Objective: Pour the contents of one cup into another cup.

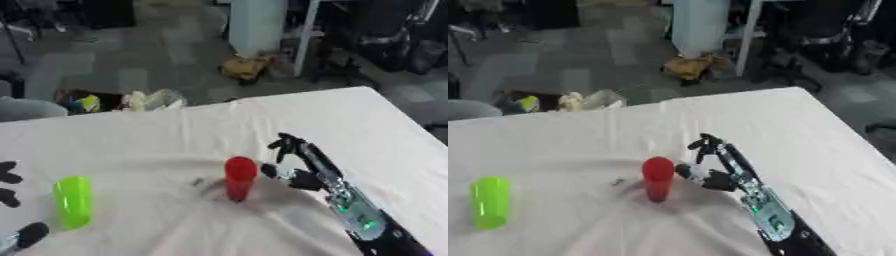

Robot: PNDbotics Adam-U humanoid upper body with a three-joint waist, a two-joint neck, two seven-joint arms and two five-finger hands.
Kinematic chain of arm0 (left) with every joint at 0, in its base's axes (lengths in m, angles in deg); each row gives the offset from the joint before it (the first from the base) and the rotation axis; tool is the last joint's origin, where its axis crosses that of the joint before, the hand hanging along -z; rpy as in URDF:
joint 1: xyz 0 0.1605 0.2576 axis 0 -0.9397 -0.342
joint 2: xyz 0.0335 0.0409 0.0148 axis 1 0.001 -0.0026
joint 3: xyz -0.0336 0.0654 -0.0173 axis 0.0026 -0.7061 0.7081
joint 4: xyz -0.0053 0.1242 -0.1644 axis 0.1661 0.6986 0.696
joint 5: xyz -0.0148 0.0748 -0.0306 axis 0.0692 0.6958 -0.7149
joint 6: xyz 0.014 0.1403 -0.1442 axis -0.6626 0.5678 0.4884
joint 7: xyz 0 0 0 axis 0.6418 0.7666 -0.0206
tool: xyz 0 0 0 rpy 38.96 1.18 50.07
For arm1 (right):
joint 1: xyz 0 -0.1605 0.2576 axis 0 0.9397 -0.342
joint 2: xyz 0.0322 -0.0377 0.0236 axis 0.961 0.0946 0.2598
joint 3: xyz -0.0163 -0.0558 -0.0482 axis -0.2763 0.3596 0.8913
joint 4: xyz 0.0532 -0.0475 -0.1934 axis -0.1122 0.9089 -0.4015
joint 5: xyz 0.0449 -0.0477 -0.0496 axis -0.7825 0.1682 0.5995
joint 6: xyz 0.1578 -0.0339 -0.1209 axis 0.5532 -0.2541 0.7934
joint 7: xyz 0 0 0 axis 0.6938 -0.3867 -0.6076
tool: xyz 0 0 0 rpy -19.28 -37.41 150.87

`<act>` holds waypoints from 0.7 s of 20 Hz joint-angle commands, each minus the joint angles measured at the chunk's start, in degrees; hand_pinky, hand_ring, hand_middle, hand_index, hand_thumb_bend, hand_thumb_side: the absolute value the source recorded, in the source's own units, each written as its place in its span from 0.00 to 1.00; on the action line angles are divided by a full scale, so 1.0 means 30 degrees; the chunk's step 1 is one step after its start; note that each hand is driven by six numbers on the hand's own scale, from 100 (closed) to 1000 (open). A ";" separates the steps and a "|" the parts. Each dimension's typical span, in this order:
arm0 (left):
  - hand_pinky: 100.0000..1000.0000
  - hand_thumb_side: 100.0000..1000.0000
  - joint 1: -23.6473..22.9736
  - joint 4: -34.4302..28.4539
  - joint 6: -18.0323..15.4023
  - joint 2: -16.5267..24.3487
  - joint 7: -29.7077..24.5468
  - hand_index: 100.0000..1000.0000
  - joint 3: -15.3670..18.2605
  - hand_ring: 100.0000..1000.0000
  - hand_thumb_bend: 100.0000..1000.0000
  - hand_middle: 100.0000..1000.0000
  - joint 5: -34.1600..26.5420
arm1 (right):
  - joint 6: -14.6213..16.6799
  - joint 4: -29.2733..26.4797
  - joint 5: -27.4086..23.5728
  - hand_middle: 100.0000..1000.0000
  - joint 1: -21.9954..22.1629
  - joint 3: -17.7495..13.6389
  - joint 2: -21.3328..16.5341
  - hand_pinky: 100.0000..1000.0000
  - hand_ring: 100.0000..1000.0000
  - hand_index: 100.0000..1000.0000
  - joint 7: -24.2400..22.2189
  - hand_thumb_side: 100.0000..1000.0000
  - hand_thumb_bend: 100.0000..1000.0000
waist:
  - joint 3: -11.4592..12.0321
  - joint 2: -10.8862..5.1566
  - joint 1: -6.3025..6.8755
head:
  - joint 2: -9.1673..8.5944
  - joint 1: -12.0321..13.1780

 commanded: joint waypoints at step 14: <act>0.59 0.60 -0.1067 -0.1240 -0.0120 -0.0410 -0.0542 0.77 0.1441 0.40 1.00 0.55 -0.1426 | -0.0728 -0.7182 -0.2057 0.37 0.2083 -0.1690 -0.1169 0.75 0.96 0.68 0.1231 0.64 0.66 | -0.0123 -0.0406 -0.0335 | 0.0127 0.0424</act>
